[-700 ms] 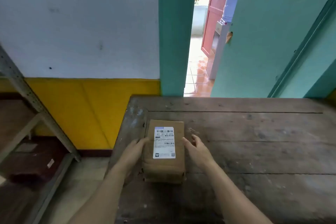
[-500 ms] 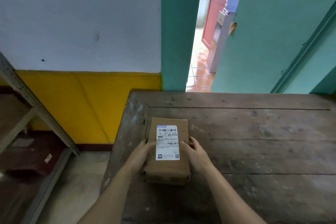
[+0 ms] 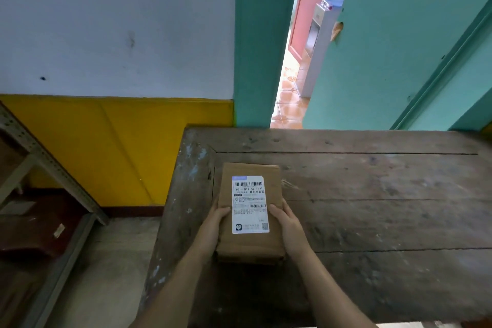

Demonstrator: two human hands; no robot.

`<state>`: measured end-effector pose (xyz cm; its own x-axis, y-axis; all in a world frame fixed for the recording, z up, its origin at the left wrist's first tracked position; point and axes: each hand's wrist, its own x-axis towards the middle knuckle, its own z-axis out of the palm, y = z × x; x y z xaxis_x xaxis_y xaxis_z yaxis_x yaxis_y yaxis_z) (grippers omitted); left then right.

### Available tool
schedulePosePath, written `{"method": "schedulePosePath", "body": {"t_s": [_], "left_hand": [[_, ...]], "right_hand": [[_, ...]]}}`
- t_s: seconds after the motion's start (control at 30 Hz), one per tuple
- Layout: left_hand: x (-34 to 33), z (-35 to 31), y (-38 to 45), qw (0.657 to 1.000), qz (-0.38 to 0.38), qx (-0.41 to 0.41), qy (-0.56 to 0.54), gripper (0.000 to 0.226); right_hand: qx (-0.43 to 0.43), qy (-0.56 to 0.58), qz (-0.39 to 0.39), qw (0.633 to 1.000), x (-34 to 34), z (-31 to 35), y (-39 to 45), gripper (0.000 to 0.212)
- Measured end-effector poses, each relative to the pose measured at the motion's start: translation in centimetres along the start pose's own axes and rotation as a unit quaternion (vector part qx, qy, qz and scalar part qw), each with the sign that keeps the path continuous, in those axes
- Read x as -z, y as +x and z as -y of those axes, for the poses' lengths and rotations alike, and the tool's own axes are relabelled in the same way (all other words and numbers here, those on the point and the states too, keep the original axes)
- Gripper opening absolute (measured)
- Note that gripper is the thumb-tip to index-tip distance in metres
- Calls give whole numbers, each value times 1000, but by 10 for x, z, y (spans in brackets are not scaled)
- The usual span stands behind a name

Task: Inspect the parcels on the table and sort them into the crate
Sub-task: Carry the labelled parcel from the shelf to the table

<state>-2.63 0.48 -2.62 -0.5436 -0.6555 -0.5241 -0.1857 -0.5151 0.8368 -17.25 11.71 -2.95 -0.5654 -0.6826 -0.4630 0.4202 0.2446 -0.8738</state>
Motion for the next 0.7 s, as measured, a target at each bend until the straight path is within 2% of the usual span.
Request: {"method": "schedulePosePath", "body": {"t_s": [0.2, 0.43, 0.63, 0.7], "left_hand": [[8, -15, -3, 1000, -2, 10, -29, 40], [30, -45, -25, 998, 10, -59, -15, 41], [56, -53, -57, 993, -14, -102, -64, 39], [62, -55, -69, 988, -36, -126, -78, 42]], "right_hand": [[26, 8, 15, 1000, -11, 19, -8, 47], [69, 5, 26, 997, -36, 40, -24, 40], [73, 5, 49, 996, -65, 49, -35, 57], [83, -9, 67, 994, -76, 56, -40, 52]]}}
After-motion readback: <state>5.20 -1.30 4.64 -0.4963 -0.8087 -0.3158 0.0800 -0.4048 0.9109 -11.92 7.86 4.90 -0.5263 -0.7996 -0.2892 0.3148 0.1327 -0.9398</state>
